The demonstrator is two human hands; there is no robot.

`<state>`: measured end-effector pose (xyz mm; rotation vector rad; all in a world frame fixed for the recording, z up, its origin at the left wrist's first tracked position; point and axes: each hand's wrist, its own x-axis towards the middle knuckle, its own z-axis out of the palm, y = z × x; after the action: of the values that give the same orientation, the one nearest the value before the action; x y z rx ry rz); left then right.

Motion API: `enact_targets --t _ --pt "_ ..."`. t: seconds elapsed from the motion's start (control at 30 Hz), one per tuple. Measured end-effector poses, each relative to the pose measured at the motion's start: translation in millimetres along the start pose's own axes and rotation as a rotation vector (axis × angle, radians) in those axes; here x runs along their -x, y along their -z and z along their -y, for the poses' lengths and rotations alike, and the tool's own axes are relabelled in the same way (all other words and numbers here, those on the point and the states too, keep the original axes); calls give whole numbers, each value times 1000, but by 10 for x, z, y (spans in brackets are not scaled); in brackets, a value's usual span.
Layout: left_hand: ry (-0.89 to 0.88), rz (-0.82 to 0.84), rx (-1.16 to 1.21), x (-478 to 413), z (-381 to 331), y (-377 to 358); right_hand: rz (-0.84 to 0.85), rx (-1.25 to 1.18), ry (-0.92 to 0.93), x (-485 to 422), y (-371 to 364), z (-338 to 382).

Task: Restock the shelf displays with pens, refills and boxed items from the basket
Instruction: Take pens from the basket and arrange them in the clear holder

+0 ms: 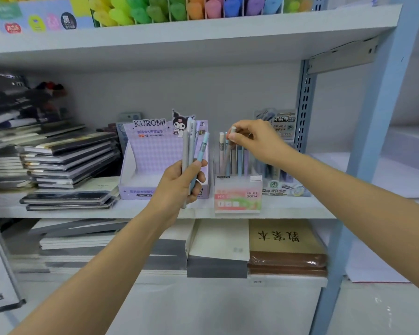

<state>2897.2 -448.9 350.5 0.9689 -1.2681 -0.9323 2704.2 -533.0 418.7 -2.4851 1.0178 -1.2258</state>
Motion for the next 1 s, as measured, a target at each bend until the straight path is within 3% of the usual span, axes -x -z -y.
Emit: enact_targets --t 0.3,0.47,0.63,0.73,0.83,1.0 --pt "3 20 8 36 3 18 -170 105 -9 -67 -191 21" --pt "0 13 5 66 -19 1 -106 173 -66 -39 -215 -8" --pt "-19 34 -11 112 -54 -31 -199 -109 -53 92 -94 164" --pt "-40 46 -25 138 -95 -97 -86 -355 -72 185 -53 337" --pt "-78 66 -47 168 -142 -178 53 -409 -131 235 -66 449" --pt "-81 93 -73 217 -211 -230 63 -617 -236 283 -24 484"
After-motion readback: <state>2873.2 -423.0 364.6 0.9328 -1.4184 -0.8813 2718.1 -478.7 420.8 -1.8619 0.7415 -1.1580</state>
